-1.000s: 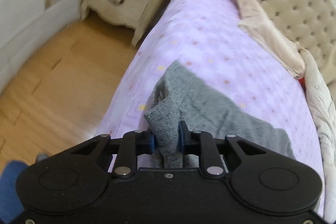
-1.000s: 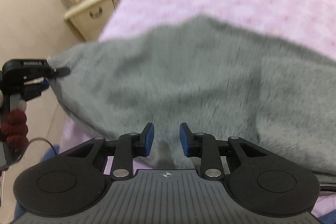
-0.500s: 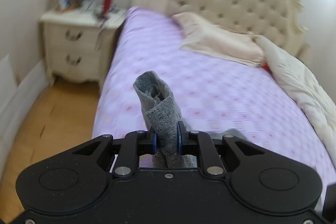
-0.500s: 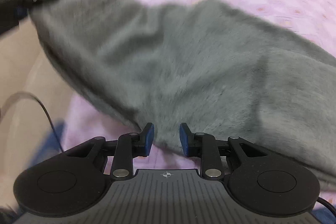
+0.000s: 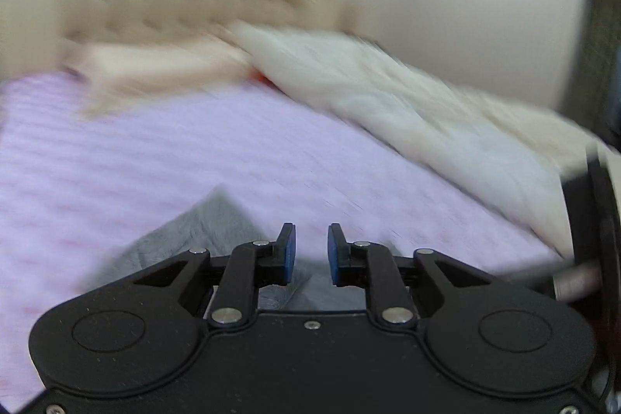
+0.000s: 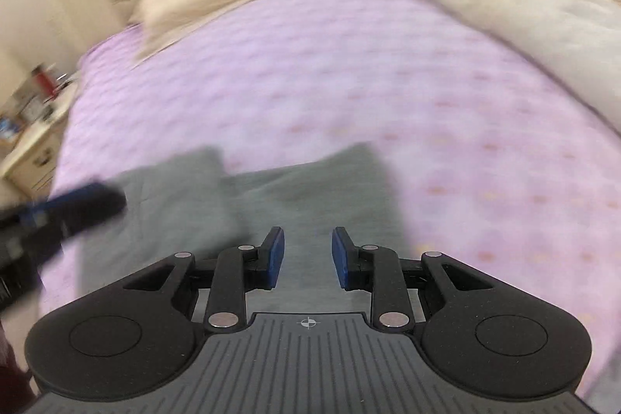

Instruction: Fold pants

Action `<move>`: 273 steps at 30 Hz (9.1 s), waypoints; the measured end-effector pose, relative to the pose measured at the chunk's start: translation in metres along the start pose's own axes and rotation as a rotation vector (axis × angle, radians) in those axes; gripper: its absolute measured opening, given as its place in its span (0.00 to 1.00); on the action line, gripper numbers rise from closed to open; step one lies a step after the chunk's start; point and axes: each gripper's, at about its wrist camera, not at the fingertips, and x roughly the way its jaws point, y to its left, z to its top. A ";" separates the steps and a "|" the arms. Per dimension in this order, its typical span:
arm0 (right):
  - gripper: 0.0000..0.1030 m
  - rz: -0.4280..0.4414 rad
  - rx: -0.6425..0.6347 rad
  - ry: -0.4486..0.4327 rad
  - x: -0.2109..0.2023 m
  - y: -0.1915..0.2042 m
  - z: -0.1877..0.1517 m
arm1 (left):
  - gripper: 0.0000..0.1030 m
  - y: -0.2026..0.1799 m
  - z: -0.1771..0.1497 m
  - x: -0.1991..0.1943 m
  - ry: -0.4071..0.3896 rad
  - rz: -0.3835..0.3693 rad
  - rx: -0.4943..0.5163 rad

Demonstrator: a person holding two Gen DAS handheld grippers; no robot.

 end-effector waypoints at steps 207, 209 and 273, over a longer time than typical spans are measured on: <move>0.40 -0.113 -0.244 -0.216 -0.023 0.072 -0.088 | 0.62 0.016 -0.079 0.021 0.334 0.343 -0.202; 0.40 -0.115 -0.245 -0.214 -0.023 0.072 -0.088 | 0.62 0.016 -0.079 0.021 0.332 0.343 -0.203; 0.73 0.228 0.113 -0.029 0.070 -0.066 -0.032 | 0.87 0.099 -0.080 0.088 0.383 0.259 -0.255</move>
